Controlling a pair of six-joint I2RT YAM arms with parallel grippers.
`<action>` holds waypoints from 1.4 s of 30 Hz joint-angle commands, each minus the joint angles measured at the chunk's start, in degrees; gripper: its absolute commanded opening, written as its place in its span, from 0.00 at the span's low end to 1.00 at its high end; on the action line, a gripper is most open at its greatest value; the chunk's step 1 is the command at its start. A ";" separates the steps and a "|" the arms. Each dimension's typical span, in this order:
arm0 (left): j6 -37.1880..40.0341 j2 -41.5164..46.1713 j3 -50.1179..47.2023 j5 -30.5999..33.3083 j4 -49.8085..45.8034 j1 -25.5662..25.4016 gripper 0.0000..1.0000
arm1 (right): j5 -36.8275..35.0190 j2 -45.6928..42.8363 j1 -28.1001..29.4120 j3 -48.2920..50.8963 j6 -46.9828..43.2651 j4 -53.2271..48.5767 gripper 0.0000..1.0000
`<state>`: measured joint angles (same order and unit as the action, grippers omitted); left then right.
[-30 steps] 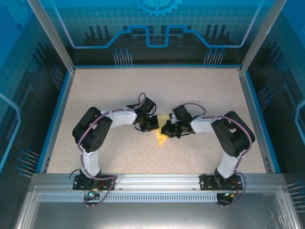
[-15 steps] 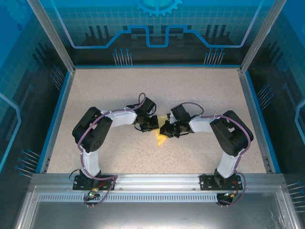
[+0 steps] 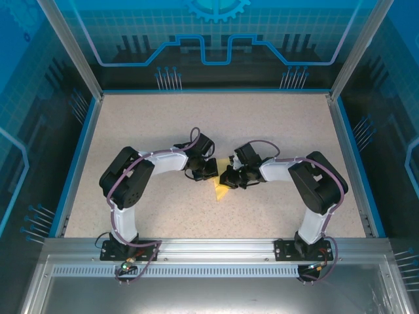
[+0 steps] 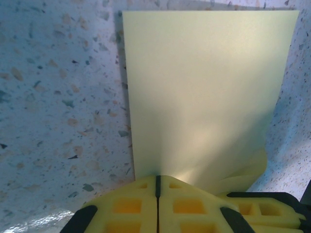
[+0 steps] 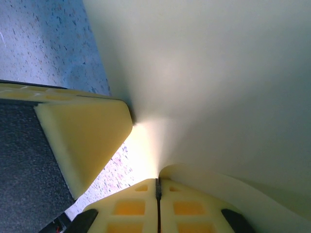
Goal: Fold a paper plane with a square sheet of paper (pick it up from the middle)
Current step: Third fold the triangle at the center of the table.
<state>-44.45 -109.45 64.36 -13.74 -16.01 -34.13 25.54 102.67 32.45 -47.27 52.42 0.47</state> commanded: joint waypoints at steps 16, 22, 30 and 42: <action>1.38 -1.56 -0.04 1.06 -2.45 0.01 0.06 | -4.15 -1.29 0.85 0.88 0.31 -2.68 0.07; 1.28 -1.65 -0.07 0.99 -2.30 -0.03 0.06 | -4.16 -1.60 0.82 1.47 0.57 -2.32 0.07; 1.38 -1.47 -0.02 0.76 -2.36 0.02 0.06 | -3.61 0.06 0.86 1.15 0.61 -2.13 0.07; -1.25 8.16 -2.08 5.46 -4.91 4.58 0.08 | -3.48 0.55 0.91 1.74 0.49 -2.76 0.31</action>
<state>-44.84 -106.08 63.77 -11.16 -18.31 -32.03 24.80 101.91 32.75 -46.96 52.97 1.37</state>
